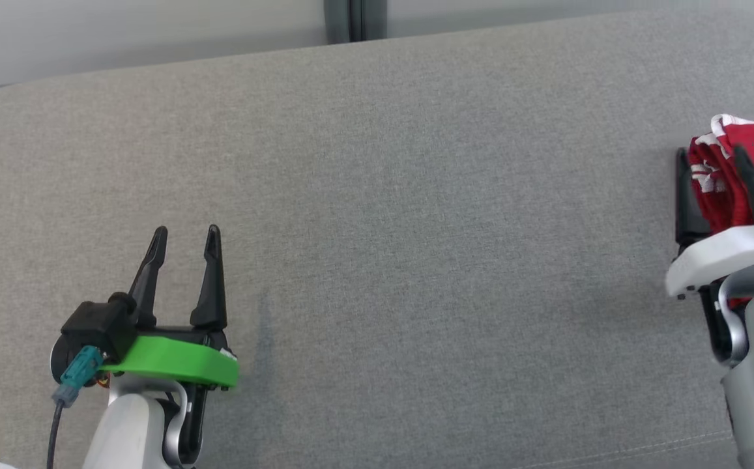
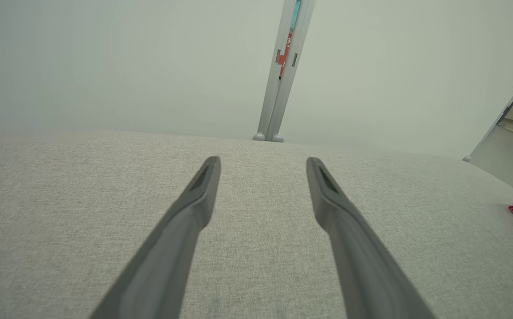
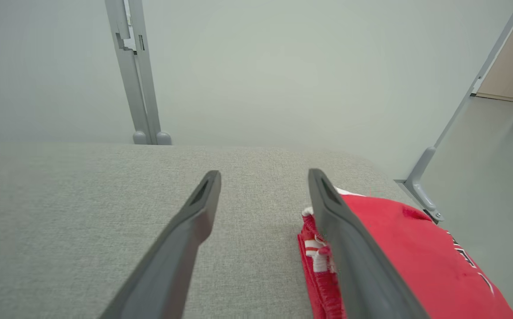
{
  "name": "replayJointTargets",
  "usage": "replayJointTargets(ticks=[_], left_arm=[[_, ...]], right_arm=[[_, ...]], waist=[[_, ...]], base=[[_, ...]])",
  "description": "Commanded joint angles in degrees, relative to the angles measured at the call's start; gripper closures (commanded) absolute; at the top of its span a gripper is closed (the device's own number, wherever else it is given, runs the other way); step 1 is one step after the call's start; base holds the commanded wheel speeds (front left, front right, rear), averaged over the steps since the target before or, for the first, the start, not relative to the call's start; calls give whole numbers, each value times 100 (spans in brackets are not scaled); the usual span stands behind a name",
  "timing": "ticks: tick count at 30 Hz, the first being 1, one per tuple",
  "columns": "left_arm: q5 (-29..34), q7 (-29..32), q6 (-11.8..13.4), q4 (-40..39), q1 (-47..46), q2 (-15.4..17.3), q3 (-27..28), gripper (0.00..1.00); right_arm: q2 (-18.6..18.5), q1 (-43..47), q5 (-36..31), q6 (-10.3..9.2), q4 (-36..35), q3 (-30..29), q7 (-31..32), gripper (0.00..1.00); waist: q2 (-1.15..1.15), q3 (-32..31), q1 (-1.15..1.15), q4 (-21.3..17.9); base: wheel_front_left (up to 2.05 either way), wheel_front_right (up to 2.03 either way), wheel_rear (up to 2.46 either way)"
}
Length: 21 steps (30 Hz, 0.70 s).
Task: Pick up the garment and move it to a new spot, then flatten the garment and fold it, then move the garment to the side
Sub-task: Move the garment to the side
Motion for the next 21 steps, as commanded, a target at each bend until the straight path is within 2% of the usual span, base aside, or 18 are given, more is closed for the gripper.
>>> replayJointTargets(ticks=[1, 8, 15, 21], left_arm=[[-21, 3, 5, 33, 133, 5, 55, 0], [-74, 4, 5, 276, 391, -91, 190, 0], [4, 4, 5, 510, 576, -114, 319, 0], [3, 4, 5, 602, 653, -125, 330, 0]], right_arm=[[89, 217, 42, -12, -160, 73, 23, 0], [471, 1058, 122, -11, -808, 194, 158, 0], [691, 1514, 13, -11, -1037, 430, 313, 0], [767, 1684, 27, -11, -1116, 351, 345, 0]], waist=[[0, -407, 0, 183], [0, -821, 0, 366], [0, -1068, 0, 418], [0, -1151, 0, 497]], base=[[0, 0, 0], [0, 0, 0], [0, 0, 0], [0, 0, 0]])
